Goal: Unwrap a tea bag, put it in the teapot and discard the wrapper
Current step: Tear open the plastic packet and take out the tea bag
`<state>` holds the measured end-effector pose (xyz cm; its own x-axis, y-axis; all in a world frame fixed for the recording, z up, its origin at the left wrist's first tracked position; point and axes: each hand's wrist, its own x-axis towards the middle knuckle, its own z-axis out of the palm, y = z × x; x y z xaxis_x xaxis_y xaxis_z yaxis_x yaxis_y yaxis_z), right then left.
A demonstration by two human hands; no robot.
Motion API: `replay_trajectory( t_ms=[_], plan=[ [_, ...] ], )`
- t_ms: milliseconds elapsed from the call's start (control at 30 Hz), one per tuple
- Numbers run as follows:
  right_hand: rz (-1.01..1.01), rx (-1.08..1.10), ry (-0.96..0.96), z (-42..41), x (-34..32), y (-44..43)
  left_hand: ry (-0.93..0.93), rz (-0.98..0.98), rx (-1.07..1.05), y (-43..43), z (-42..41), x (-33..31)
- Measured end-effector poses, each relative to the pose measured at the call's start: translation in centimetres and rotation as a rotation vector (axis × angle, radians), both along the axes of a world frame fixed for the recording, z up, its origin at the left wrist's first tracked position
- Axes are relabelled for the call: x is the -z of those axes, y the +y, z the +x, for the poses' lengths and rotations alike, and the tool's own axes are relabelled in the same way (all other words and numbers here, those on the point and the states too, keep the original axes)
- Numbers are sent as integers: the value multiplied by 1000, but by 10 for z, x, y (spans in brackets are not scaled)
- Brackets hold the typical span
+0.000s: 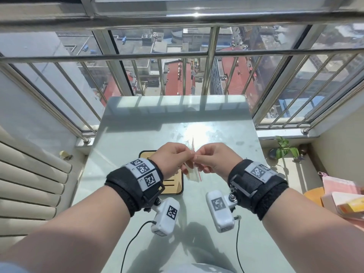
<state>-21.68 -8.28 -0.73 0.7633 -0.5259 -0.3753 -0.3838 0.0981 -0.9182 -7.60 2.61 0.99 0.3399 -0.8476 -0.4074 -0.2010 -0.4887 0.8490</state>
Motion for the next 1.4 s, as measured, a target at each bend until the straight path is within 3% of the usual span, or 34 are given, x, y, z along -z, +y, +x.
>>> replay_trajectory(
  t_ms=[100,300,500,633,767,1000,1133,1400],
  plan=[
    [-70,-30,-4,4,-3,-1,-17,-10,-11,-4,-1,-3],
    [-28,-63,-32,9,-1,1,17,-24,-16,-1,5,-1],
    [289,-40,-121,7,1,0,27,-116,28,3,6,5],
    [482,-46,-205,5,-1,-1,207,-166,-18,2,4,4],
    [544,-64,-243,8,0,-6,338,-195,-62,-2,4,3],
    [596,-73,-305,12,1,-12,360,-208,-63,-6,10,-1],
    [491,-57,-270,12,-1,-10,311,-186,-41,-7,12,-1],
    [-30,-97,-89,19,-4,-15,144,-87,-77,-17,13,-5]
  ],
)
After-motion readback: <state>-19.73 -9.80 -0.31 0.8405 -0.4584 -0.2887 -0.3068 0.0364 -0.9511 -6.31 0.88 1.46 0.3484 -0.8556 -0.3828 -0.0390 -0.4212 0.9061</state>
